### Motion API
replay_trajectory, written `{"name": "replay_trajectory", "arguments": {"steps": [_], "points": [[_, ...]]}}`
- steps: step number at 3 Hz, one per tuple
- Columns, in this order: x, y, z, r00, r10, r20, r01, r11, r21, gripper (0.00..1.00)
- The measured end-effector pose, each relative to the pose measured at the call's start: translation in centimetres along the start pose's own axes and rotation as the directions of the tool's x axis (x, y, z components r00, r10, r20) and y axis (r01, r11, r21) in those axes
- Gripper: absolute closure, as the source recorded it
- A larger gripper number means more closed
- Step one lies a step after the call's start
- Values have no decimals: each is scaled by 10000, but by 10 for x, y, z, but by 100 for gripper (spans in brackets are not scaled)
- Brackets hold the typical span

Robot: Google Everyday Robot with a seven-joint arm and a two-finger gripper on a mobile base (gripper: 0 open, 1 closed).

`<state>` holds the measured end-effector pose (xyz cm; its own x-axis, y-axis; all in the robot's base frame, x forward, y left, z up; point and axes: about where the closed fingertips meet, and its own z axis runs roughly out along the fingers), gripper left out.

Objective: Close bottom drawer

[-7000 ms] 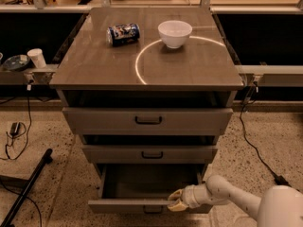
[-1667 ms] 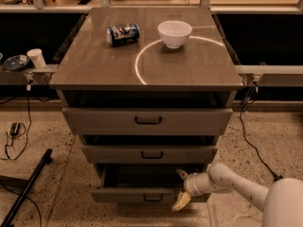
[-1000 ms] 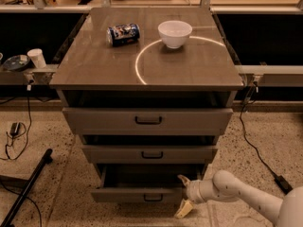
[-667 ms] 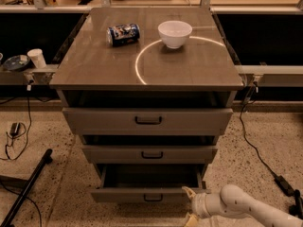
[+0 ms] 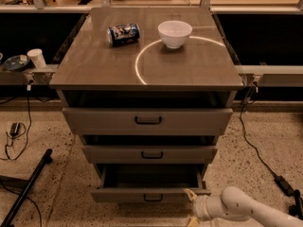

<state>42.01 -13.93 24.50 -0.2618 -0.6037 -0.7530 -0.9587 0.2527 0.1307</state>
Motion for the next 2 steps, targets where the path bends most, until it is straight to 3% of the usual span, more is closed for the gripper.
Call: {"name": "replay_trajectory", "arguments": {"steps": [2], "points": [[0, 0, 0, 10000, 1, -6, -1, 10000, 1, 42]]}}
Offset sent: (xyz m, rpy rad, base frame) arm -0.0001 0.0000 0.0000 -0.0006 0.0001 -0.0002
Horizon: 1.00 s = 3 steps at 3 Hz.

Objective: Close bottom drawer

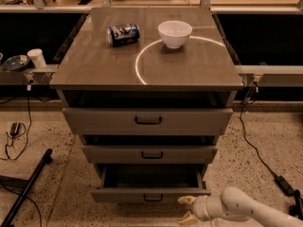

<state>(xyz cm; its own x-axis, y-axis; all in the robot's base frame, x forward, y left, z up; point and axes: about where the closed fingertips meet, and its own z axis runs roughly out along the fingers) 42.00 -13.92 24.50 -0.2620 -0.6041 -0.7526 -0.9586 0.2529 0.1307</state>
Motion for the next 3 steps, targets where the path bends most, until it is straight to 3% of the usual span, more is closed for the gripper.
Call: {"name": "replay_trajectory", "arguments": {"steps": [2, 3], "points": [[0, 0, 0, 10000, 0, 0, 0, 10000, -1, 89], [0, 0, 0, 10000, 0, 0, 0, 10000, -1, 100]]}}
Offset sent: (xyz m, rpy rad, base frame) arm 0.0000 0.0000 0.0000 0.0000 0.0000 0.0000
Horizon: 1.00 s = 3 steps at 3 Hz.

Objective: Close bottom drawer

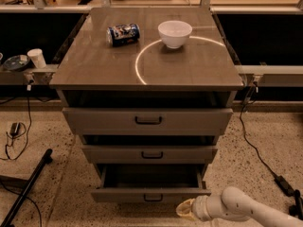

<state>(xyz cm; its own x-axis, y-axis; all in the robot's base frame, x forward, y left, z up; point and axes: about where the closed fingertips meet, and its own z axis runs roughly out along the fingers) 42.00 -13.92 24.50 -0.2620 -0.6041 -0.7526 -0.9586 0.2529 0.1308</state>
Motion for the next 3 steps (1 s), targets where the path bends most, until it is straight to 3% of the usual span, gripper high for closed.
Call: {"name": "replay_trajectory", "arguments": {"steps": [1, 3], "points": [[4, 5, 9, 10000, 9, 38, -9, 10000, -34, 100], [32, 21, 36, 9983, 565, 131, -561, 9979, -328, 100]]}}
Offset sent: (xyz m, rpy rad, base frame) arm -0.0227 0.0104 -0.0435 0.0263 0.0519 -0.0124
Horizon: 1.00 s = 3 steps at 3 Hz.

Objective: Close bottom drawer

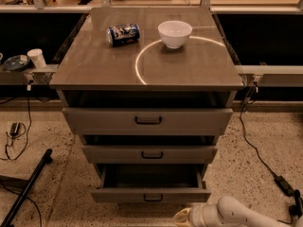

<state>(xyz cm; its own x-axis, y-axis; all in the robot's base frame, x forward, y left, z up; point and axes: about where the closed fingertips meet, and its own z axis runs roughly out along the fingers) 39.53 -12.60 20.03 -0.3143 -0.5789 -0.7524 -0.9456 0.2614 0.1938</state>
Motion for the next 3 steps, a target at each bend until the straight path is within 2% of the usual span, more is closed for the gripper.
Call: {"name": "replay_trajectory", "arguments": {"steps": [1, 3], "points": [[13, 5, 10, 9997, 264, 7, -264, 9996, -90, 100], [18, 3, 19, 9992, 351, 174, -350, 9994, -50, 100]]}}
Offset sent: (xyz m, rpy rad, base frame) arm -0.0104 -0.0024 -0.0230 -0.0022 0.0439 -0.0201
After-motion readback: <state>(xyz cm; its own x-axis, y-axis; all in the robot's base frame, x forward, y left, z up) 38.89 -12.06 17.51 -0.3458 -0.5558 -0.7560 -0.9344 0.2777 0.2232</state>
